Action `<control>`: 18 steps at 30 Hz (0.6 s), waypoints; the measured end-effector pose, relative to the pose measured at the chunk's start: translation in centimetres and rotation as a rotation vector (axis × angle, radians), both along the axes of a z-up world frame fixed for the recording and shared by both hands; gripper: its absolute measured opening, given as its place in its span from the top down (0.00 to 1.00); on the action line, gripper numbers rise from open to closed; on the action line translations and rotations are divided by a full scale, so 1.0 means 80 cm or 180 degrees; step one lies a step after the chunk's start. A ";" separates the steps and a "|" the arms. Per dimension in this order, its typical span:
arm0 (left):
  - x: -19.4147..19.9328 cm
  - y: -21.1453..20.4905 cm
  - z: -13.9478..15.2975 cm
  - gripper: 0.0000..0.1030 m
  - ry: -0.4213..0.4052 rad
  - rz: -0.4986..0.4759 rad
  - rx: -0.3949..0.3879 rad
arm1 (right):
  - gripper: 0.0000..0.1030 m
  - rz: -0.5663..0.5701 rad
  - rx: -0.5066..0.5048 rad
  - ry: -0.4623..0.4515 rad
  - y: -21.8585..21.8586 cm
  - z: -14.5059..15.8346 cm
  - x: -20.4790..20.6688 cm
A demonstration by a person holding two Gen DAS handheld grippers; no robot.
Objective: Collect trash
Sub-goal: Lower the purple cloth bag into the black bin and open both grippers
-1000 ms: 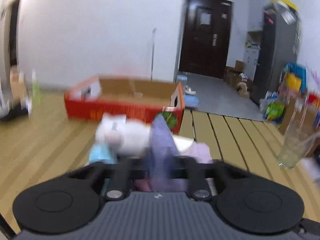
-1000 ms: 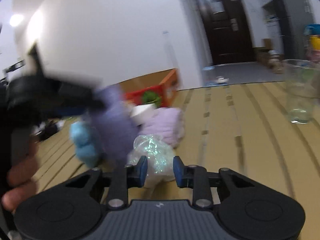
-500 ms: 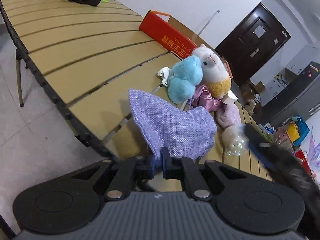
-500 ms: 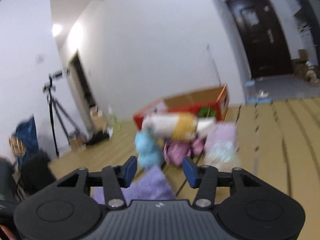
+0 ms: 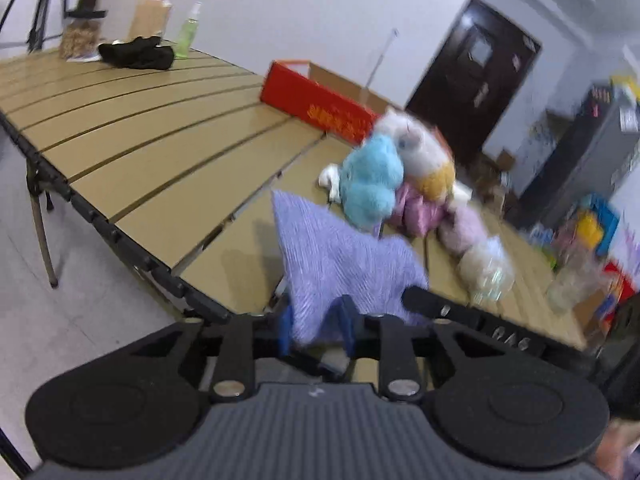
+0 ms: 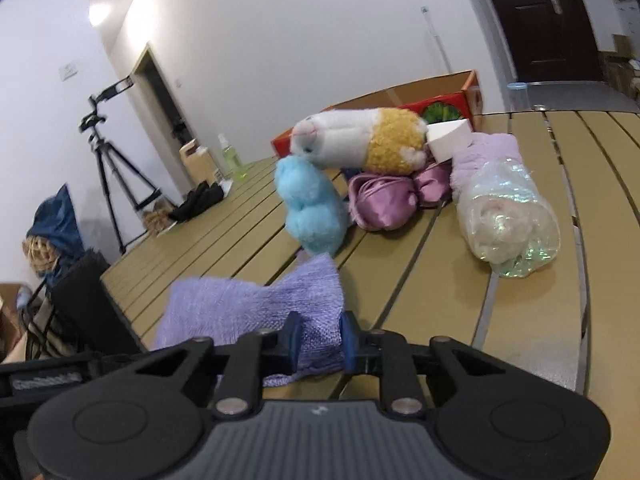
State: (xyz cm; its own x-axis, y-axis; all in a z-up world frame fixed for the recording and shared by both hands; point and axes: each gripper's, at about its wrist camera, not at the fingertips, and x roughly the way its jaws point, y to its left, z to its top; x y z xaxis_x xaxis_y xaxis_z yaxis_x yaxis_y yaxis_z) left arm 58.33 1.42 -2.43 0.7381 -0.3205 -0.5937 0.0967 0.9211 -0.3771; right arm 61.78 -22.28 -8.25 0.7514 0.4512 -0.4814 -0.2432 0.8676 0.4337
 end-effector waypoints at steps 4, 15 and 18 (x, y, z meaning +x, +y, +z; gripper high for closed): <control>-0.005 0.003 -0.003 0.93 0.0008 -0.0049 -0.0041 | 0.93 0.0068 -0.0185 -0.0212 0.002 0.021 -0.029; -0.107 0.015 -0.009 0.94 -0.0083 -0.0294 -0.0213 | 0.94 0.0496 -0.0376 -0.0482 0.001 0.051 -0.153; -0.135 0.017 -0.026 0.94 0.0031 -0.0369 -0.0266 | 0.94 0.0696 -0.0381 -0.0505 0.010 0.054 -0.187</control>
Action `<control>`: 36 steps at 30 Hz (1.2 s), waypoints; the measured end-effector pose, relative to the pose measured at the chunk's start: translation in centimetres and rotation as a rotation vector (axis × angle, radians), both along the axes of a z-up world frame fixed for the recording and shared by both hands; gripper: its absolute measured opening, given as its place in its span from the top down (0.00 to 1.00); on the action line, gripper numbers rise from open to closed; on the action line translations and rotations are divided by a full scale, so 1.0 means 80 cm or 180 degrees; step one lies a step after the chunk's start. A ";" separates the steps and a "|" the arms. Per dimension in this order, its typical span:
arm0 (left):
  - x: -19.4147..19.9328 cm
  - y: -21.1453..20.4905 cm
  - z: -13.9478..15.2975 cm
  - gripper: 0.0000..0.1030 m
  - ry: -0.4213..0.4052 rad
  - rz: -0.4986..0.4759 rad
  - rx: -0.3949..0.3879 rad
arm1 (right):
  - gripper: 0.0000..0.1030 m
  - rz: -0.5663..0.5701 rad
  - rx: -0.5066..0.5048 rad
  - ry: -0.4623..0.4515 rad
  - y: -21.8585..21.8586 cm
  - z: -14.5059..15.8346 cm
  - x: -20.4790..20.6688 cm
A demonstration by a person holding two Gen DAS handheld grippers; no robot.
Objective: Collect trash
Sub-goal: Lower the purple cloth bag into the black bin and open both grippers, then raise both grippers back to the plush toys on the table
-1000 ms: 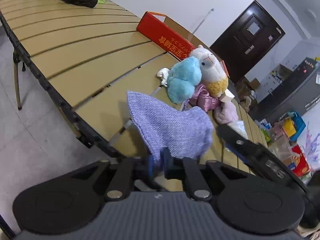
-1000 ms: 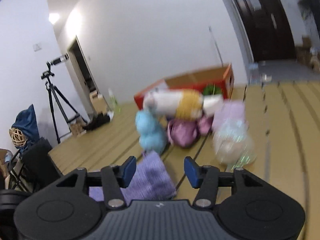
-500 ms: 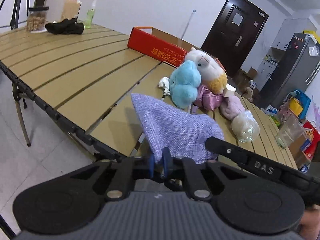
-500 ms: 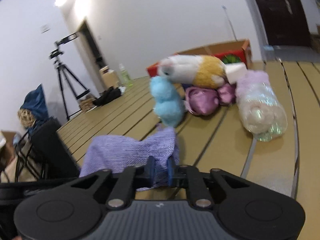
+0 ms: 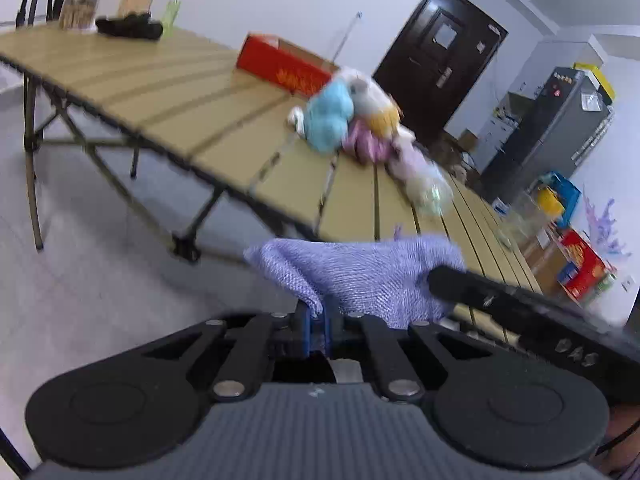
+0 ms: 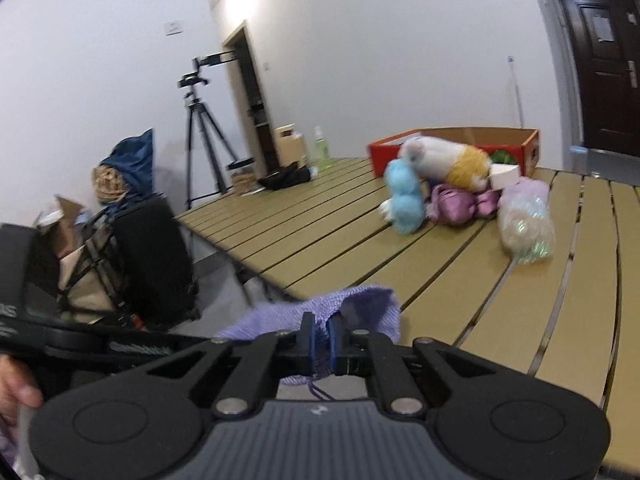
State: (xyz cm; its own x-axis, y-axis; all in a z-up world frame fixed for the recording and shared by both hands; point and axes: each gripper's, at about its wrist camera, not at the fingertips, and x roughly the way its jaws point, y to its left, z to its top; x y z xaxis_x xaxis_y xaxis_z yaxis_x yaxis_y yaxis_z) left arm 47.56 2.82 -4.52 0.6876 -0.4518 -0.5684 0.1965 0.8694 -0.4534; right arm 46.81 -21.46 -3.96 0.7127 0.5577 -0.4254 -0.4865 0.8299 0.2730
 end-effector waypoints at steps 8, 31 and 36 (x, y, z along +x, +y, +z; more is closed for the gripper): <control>0.005 -0.011 -0.062 0.93 0.0416 -0.0086 0.0487 | 0.94 0.0115 -0.0650 0.0534 0.032 -0.066 0.004; 0.052 -0.036 -0.100 0.38 0.0546 0.0038 0.1263 | 0.52 -0.0133 -0.1163 0.1186 0.037 -0.148 0.045; 0.038 -0.015 -0.041 0.35 0.0041 -0.0051 0.1104 | 0.52 0.0180 -0.0854 0.0928 0.036 -0.099 0.017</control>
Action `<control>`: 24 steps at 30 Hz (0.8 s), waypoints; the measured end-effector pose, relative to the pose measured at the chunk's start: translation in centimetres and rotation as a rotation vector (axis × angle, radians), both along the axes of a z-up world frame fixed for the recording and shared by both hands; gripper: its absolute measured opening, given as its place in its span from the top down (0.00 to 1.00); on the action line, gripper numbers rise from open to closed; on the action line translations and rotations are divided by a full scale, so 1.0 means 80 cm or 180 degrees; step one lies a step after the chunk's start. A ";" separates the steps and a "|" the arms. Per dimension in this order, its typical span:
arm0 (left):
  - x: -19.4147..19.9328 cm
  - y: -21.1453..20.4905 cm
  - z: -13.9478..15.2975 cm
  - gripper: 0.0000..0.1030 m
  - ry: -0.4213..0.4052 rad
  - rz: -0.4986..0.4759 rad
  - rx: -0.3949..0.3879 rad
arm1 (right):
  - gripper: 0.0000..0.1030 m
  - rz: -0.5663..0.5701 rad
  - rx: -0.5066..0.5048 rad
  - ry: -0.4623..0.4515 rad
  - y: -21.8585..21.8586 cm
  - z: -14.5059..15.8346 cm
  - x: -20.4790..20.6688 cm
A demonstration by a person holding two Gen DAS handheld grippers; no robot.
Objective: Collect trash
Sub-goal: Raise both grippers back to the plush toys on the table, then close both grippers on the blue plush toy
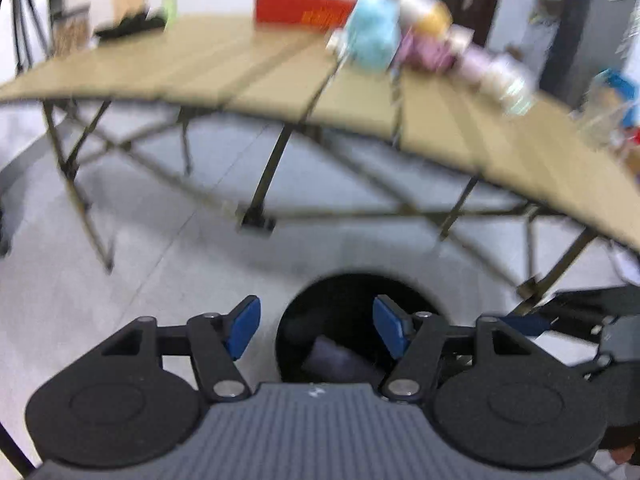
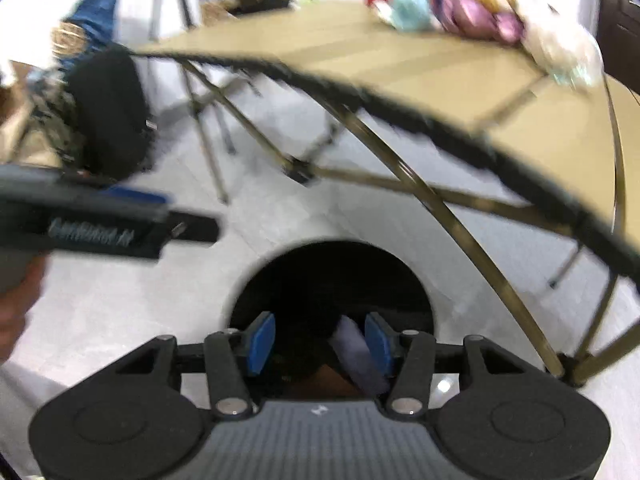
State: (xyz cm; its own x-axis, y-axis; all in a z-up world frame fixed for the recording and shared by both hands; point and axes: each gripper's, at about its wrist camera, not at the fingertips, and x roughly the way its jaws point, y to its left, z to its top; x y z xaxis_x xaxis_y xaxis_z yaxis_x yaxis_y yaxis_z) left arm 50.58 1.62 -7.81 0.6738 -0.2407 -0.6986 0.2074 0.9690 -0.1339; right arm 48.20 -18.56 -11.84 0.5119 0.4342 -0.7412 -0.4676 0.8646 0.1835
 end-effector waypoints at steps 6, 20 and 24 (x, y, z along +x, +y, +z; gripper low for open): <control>-0.023 0.027 0.074 0.26 -0.0909 0.0130 -0.0395 | 0.53 0.0030 0.0793 -0.0815 -0.032 0.097 -0.029; 0.201 -0.117 0.094 0.28 -0.1074 0.0315 -0.0008 | 0.52 -0.1608 0.0518 -0.1405 -0.104 0.097 0.076; 0.236 -0.116 0.071 0.84 -0.0876 0.0478 -0.0225 | 0.52 -0.1631 0.0590 -0.1422 -0.114 0.099 0.077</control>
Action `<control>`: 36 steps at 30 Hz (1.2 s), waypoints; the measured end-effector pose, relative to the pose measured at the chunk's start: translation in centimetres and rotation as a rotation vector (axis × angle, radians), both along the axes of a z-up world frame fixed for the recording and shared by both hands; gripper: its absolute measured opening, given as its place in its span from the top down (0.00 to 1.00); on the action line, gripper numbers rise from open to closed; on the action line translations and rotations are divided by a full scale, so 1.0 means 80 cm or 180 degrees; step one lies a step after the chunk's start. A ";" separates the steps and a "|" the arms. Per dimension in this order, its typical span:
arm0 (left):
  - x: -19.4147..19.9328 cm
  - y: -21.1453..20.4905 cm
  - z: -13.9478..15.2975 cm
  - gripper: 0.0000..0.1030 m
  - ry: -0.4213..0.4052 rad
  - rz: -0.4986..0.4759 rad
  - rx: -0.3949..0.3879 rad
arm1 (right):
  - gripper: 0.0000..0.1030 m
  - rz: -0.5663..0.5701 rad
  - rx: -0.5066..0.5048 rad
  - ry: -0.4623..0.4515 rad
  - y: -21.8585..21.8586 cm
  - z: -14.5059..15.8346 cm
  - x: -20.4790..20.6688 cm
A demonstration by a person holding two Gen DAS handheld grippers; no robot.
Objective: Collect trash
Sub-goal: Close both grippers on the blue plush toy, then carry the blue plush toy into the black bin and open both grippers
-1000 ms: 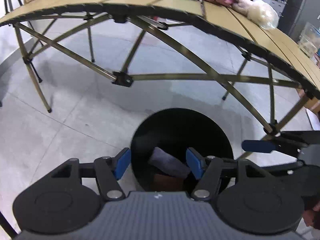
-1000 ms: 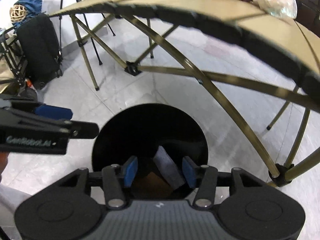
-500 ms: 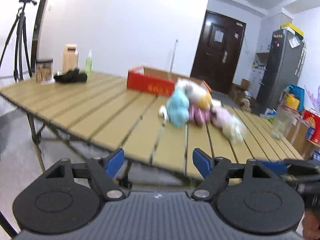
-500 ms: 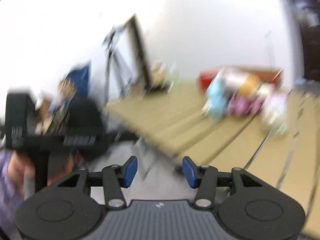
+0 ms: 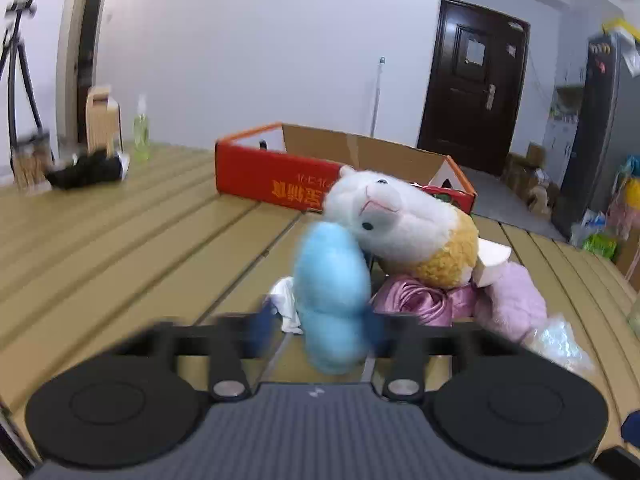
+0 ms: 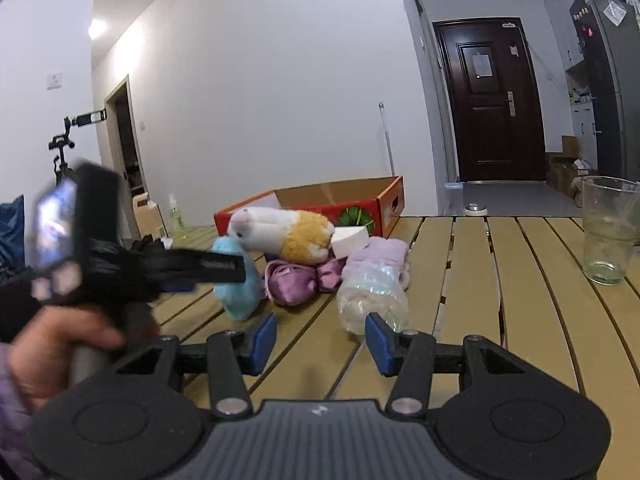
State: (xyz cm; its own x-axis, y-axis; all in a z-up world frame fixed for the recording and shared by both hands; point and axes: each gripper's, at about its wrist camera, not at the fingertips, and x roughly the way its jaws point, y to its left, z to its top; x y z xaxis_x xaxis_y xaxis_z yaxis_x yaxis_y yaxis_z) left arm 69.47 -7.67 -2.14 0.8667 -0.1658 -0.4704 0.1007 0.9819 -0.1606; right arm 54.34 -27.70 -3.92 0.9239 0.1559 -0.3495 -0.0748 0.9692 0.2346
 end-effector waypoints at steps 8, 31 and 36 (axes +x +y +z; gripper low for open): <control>-0.096 0.082 0.014 0.85 0.0283 -0.0605 -0.1379 | 0.52 0.0084 0.0242 -0.0017 0.001 0.003 -0.005; -0.146 0.088 -0.027 0.71 0.0517 -0.0719 -0.1041 | 0.65 0.0431 0.1076 0.0648 0.032 -0.050 0.038; -0.153 0.090 -0.029 0.82 0.0492 -0.0759 -0.1147 | 0.68 0.0452 0.1063 0.0612 0.035 -0.049 0.034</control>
